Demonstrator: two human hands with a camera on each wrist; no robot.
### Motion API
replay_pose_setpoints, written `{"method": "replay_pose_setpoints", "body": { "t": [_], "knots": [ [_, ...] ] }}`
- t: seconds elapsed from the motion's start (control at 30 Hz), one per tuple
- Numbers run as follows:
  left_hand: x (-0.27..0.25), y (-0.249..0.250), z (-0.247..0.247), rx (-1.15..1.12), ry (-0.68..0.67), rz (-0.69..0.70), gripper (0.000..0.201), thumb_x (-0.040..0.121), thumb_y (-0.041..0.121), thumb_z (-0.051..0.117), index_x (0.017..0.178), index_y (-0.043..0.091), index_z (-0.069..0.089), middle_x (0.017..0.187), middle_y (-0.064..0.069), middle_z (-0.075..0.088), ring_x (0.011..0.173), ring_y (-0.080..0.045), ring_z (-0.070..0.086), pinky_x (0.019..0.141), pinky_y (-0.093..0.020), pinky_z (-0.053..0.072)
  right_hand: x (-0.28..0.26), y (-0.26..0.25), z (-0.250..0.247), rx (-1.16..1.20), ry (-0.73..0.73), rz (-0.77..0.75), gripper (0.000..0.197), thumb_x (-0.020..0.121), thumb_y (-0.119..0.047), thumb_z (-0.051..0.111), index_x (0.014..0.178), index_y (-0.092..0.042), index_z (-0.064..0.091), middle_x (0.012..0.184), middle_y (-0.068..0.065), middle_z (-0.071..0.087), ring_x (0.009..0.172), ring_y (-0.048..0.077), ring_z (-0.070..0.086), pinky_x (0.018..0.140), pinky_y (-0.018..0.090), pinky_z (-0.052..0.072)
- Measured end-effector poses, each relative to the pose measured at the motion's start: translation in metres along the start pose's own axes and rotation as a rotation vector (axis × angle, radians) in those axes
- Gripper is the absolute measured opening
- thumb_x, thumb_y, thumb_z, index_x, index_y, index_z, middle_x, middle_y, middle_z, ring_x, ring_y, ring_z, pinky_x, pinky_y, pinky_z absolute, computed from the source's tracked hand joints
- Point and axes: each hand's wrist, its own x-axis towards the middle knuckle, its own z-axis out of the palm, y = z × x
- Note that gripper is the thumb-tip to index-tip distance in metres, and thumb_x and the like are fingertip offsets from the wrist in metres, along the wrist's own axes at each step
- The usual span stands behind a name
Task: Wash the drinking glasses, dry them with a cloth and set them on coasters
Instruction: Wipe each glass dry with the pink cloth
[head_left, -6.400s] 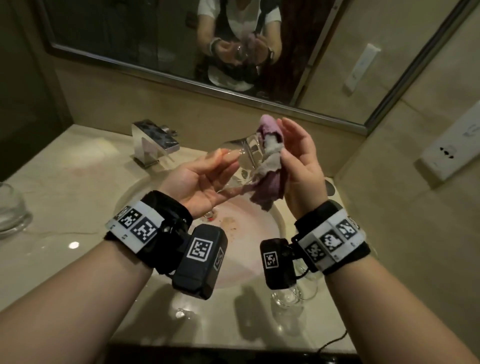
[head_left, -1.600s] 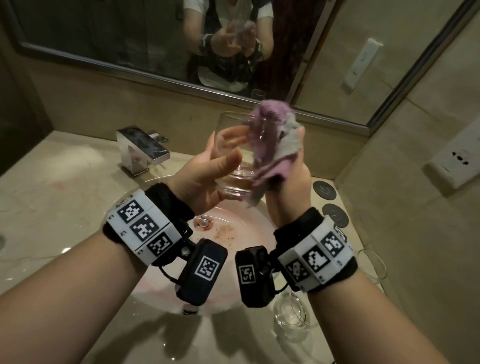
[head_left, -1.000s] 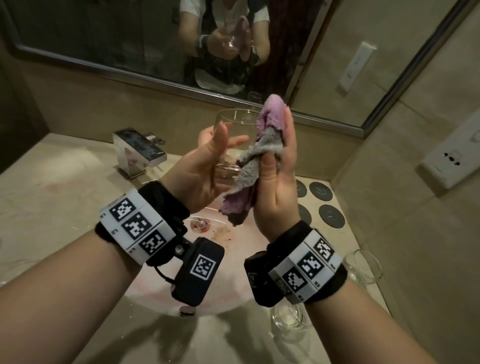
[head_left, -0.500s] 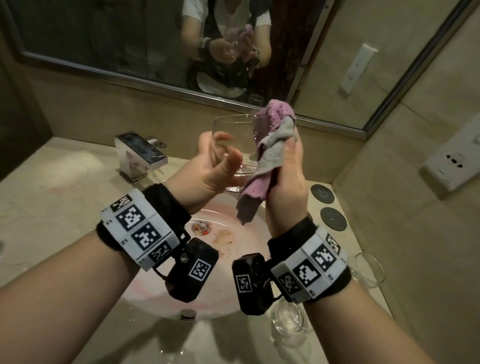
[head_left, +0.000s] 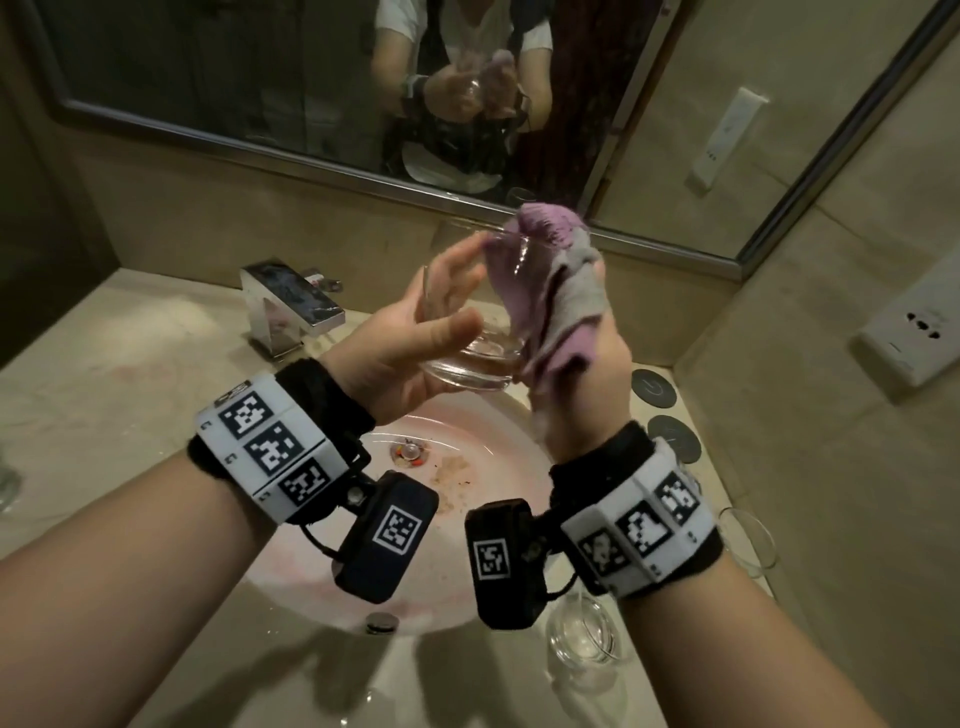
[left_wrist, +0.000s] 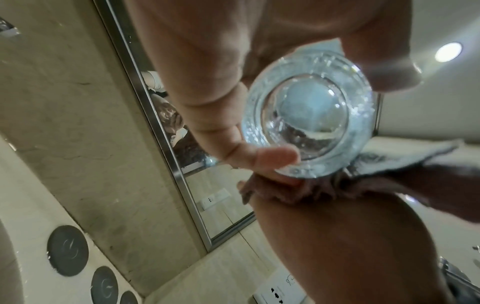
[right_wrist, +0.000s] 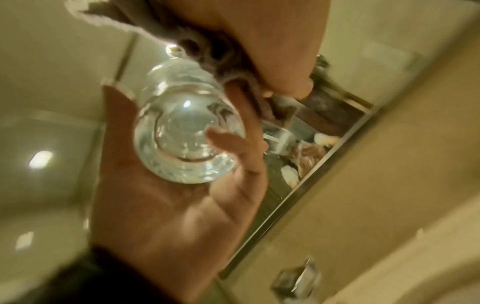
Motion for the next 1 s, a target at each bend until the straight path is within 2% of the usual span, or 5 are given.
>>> {"method": "replay_pose_setpoints", "body": {
  "t": [0.23,0.53,0.73,0.9,1.0],
  "knots": [
    [-0.002,0.007,0.002,0.158,0.217,0.138,0.095,0.031,0.066,0.082,0.104,0.026,0.037,0.106,0.003,0.047,0.092,-0.013,0.055,0.091,-0.041,0.046,-0.001,0.006,0.007,0.252,0.053,-0.002,0.039,0.096,-0.039,0.031,0.124,-0.018,0.048,0.105,-0.005,0.063,0.097,0.005,0.060,0.084,0.022,0.046],
    [-0.006,0.007,0.018,0.042,0.277,0.044,0.044,0.094,0.050,0.026,0.116,0.022,0.050,0.089,0.002,0.070,0.087,-0.019,0.066,0.079,-0.041,0.054,-0.011,0.017,0.014,-0.080,0.074,-0.284,0.056,0.093,-0.037,0.026,0.146,-0.019,0.016,0.142,-0.001,0.037,0.128,0.002,0.040,0.109,0.024,0.034],
    [-0.008,0.010,0.010,0.002,0.089,-0.066,0.094,0.035,0.040,0.091,0.117,0.025,0.048,0.119,-0.006,0.052,0.091,-0.022,0.068,0.059,-0.030,0.057,-0.007,0.015,0.003,0.082,0.023,-0.076,0.027,0.099,-0.036,0.025,0.120,-0.030,0.041,0.108,-0.015,0.054,0.099,-0.008,0.055,0.091,0.014,0.045],
    [-0.012,0.011,0.005,0.057,0.085,-0.069,0.079,0.051,0.011,0.083,0.116,0.024,0.039,0.104,-0.007,0.055,0.072,-0.026,0.069,0.054,-0.028,0.055,-0.002,0.008,-0.009,0.308,0.043,0.018,0.058,0.083,-0.050,0.053,0.127,-0.013,0.043,0.113,0.003,0.064,0.106,0.012,0.062,0.097,0.033,0.047],
    [-0.018,0.010,0.000,0.038,0.058,-0.110,0.092,0.032,0.032,0.094,0.106,0.022,0.041,0.090,-0.007,0.068,0.068,-0.033,0.068,0.046,-0.025,0.053,0.000,-0.009,-0.022,0.162,0.059,-0.184,0.024,0.091,-0.043,0.042,0.109,-0.027,0.041,0.103,0.001,0.059,0.091,0.008,0.064,0.085,0.031,0.051]
  ]
}}
